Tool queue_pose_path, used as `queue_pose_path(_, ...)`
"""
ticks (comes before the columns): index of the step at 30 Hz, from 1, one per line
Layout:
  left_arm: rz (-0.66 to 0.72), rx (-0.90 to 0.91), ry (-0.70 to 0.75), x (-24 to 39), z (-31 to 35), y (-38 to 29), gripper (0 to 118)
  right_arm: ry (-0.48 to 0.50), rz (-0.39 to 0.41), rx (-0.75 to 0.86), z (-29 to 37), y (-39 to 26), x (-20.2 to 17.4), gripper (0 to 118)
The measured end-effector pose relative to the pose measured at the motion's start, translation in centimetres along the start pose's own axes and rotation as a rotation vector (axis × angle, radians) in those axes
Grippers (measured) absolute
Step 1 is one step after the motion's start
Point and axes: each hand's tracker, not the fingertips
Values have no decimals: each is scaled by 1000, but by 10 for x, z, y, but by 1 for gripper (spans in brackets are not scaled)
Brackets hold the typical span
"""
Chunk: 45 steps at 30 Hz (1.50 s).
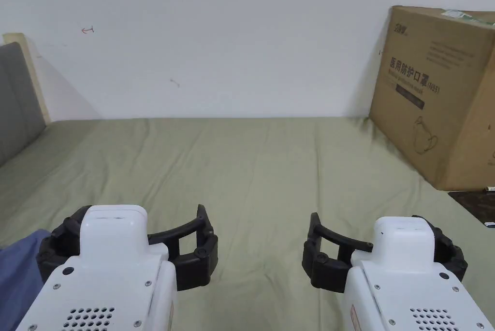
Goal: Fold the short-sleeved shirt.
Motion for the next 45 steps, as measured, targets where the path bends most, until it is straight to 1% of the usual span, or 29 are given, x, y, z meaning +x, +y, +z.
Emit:
queue_pose_path(17,-3,-19,-2,-2,-5,-7,118,-2,-16,-13,-2,-3,3,118)
queue_pose_path(22,28,-31,-2,-5,-7,-8,118,-4,0,-12,-2,-2,2,118)
queue_pose_path(23,43,-32,-10,-7,-8,-8,118,-12,15,-9,-2,-1,0,118)
queue_pose_path(24,78,-34,-29,-9,-8,-8,118,-23,46,-6,-2,0,-3,118)
queue_pose_path(25,133,-33,-53,-13,-8,-9,118,-44,126,-17,-3,2,-9,118)
queue_pose_path(27,333,-41,-107,-25,-12,-17,118,-105,350,-40,-8,2,-26,118)
queue_pose_path(29,626,-117,-142,-41,-20,-32,118,-193,668,-61,-15,-7,-48,118)
queue_pose_path(31,900,-157,-153,-56,-26,-55,118,-224,961,-32,-18,-25,-63,118)
queue_pose_path(32,990,-178,-136,-60,-29,-65,118,-220,1054,-11,-18,-34,-68,118)
queue_pose_path(33,1019,-201,-100,-62,-29,-71,118,-208,1092,-12,-19,-38,-71,118)
queue_pose_path(34,996,-207,-66,-64,-29,-77,115,-173,1100,-27,-19,-41,-73,118)
queue_pose_path(35,966,-201,-51,-62,-28,-79,113,-137,1055,-51,-19,-41,-74,118)
queue_pose_path(37,828,-212,-5,-60,-28,-73,110,-92,931,-99,-20,-34,-69,118)
queue_pose_path(39,688,-190,-2,-50,-27,-59,110,-82,744,-113,-22,-23,-62,118)
queue_pose_path(42,410,-111,5,-31,-24,-30,111,7,331,-102,-20,-2,-33,118)
queue_pose_path(43,289,-69,-2,-20,-21,-21,112,14,173,-114,-22,1,-23,118)
queue_pose_path(44,157,-37,-6,-9,-19,-13,112,-20,50,-143,-24,1,-15,118)
queue_pose_path(45,36,-7,-13,0,-17,-10,112,-65,-21,-167,-23,-1,-6,118)
